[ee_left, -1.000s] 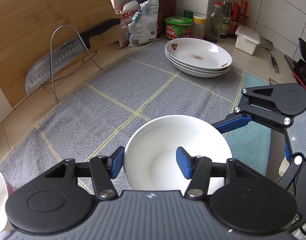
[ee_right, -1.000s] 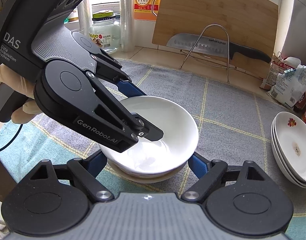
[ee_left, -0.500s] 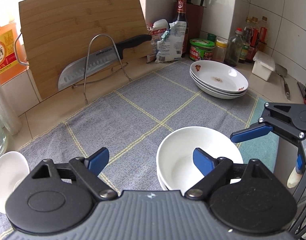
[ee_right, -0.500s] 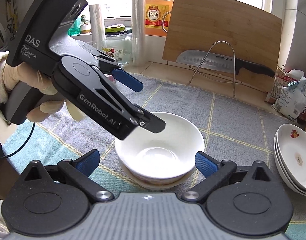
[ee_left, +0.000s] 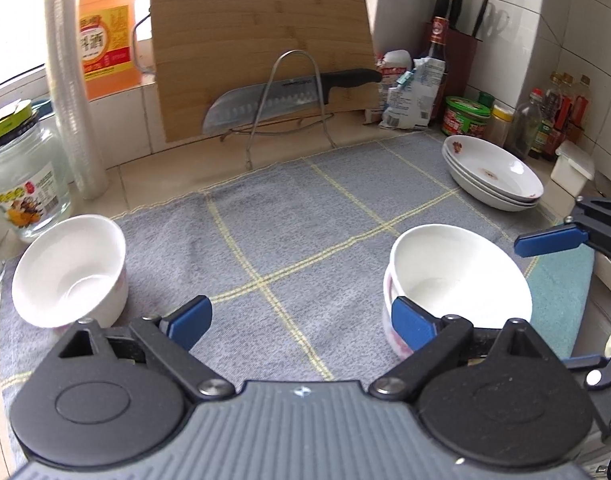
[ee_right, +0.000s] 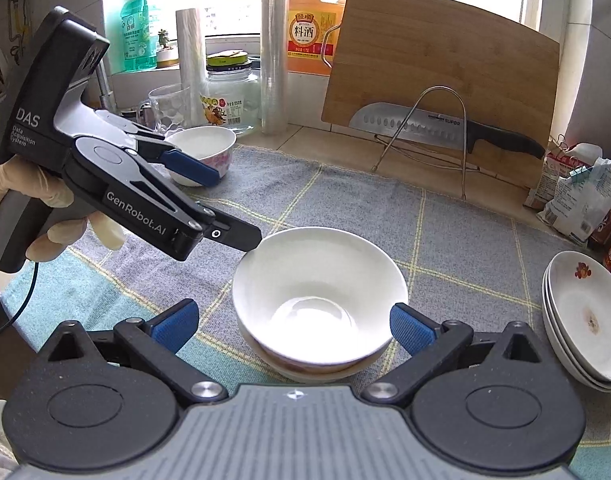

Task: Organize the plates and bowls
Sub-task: 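Move the left gripper toward the flower-print bowl by the glass jar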

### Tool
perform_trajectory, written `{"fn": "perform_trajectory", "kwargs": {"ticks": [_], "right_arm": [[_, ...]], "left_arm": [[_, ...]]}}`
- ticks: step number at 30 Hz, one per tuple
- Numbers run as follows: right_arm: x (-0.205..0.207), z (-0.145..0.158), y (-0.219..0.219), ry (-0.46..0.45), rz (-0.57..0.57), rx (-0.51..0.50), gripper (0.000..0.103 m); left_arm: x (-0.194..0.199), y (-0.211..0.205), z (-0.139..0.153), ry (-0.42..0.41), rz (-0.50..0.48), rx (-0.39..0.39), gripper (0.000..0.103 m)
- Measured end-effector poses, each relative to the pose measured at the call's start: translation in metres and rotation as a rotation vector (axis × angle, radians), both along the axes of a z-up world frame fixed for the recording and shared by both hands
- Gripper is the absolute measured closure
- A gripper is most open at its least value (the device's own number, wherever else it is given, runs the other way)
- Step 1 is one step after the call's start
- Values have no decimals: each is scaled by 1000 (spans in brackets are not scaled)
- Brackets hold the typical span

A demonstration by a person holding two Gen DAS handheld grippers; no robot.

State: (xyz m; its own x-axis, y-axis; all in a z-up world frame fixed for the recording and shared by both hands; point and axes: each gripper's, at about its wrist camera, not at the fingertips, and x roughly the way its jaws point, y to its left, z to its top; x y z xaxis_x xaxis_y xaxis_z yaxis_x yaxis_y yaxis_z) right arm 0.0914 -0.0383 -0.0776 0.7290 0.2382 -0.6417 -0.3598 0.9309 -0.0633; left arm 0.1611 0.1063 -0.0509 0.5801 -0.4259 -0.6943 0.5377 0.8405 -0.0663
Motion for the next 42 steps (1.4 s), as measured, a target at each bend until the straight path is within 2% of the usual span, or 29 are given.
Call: {"fn": "perform_trajectory", "kwargs": {"ticks": [3, 5, 9, 12, 17, 19, 21, 31, 36, 42], "right_arm": [[2, 4, 2, -11, 2, -3, 0], [4, 6, 2, -16, 2, 1, 0], [11, 11, 7, -21, 10, 3, 0], [17, 14, 13, -28, 27, -11, 0], [28, 19, 26, -34, 58, -38, 0], [31, 21, 31, -39, 73, -51, 0], [35, 24, 36, -43, 91, -67, 0], [62, 33, 64, -52, 179, -139, 0], [86, 36, 78, -26, 229, -149, 0], [127, 40, 98, 20, 286, -135, 0]], "left_arm": [[-9, 18, -1, -39, 75, -17, 6], [-12, 26, -7, -57, 141, 15, 3], [-4, 47, -28, 14, 252, 28, 3], [1, 57, -42, 36, 300, 48, 3], [9, 69, -56, 59, 340, 46, 3], [8, 71, -58, 44, 339, 48, 1], [8, 69, -60, 22, 332, 92, 0], [12, 73, -61, 15, 363, 100, 1], [15, 84, -47, -76, 391, 76, 1], [31, 85, -44, -134, 391, 84, 1]]}}
